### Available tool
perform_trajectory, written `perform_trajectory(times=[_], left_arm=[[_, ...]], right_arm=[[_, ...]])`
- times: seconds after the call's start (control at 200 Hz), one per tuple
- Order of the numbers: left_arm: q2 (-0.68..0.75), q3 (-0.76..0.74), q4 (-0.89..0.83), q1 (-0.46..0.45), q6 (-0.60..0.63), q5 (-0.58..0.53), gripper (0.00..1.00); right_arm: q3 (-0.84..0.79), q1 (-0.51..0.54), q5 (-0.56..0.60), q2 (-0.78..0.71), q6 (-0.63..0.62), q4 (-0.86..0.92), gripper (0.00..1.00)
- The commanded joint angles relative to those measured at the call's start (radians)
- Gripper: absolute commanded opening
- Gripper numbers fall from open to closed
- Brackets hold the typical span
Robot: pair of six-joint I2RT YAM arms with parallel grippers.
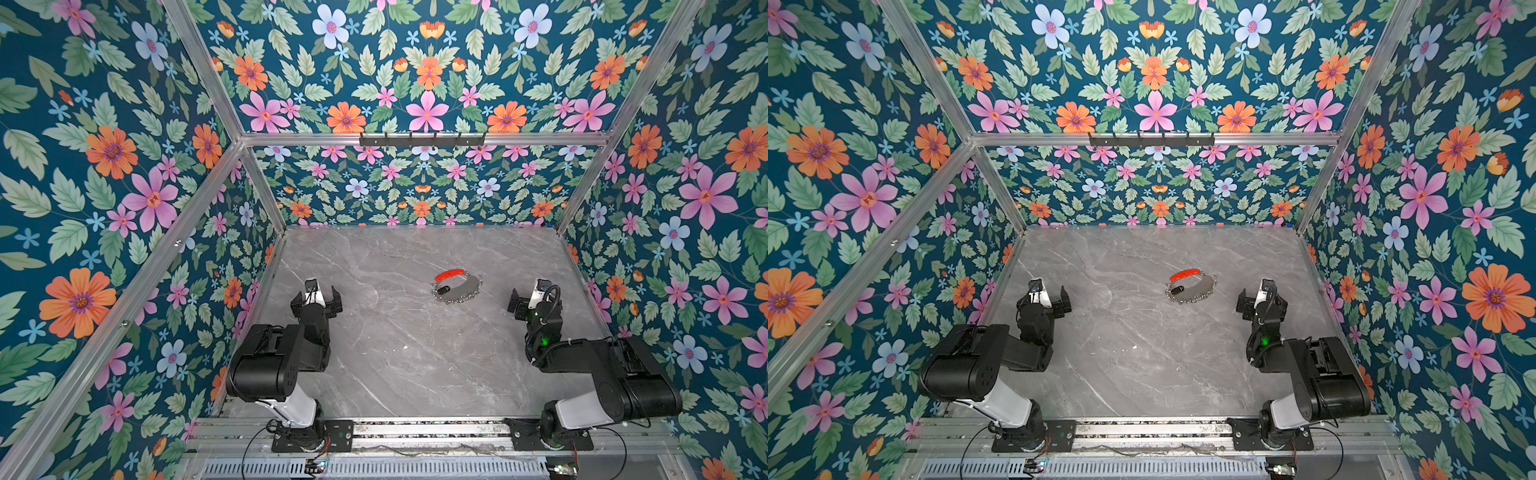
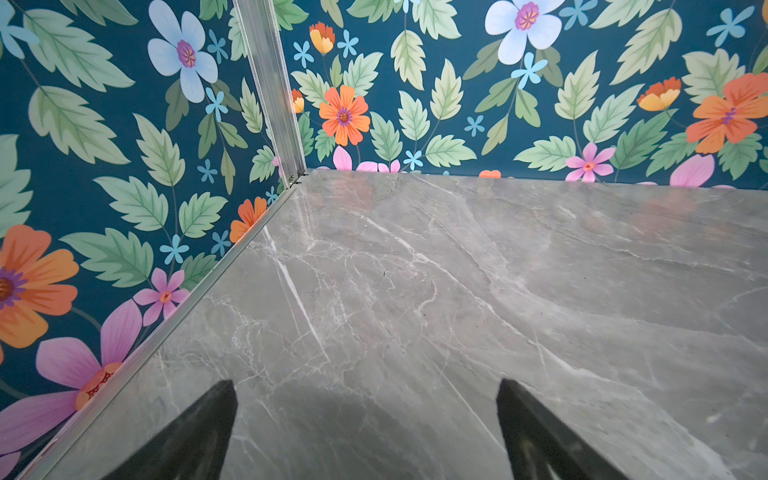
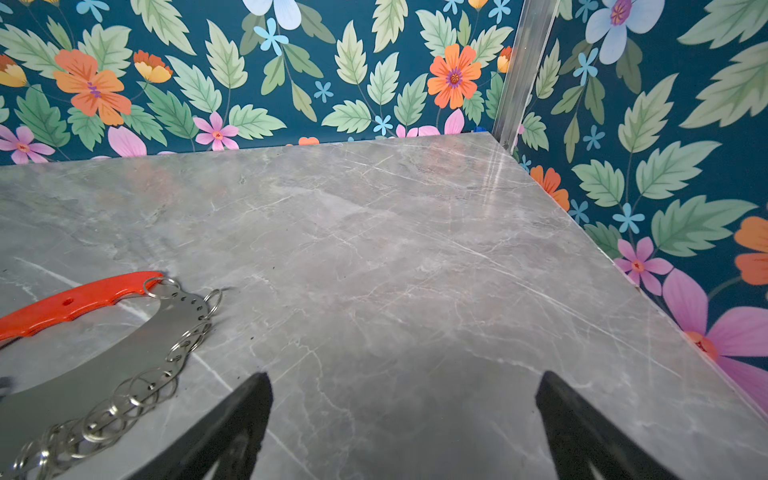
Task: Put the keys on the keyring
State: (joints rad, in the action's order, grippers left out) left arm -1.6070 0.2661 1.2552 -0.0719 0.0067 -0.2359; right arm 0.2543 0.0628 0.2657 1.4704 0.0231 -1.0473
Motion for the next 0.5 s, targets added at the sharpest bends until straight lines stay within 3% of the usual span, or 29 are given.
perform_trajectory(times=[0.0,0.495], left_arm=[[0.001,0.004,0.005,0.002,-0.002,0.007,1.00],[0.001,0.004,0.006,0.003,-0.002,0.007,1.00]], right_arm=[[0.002,0.000,-0.002,0.001,0.008,-0.013,0.99],[0.003,0.001,-0.004,0.002,0.008,-0.007,0.99]])
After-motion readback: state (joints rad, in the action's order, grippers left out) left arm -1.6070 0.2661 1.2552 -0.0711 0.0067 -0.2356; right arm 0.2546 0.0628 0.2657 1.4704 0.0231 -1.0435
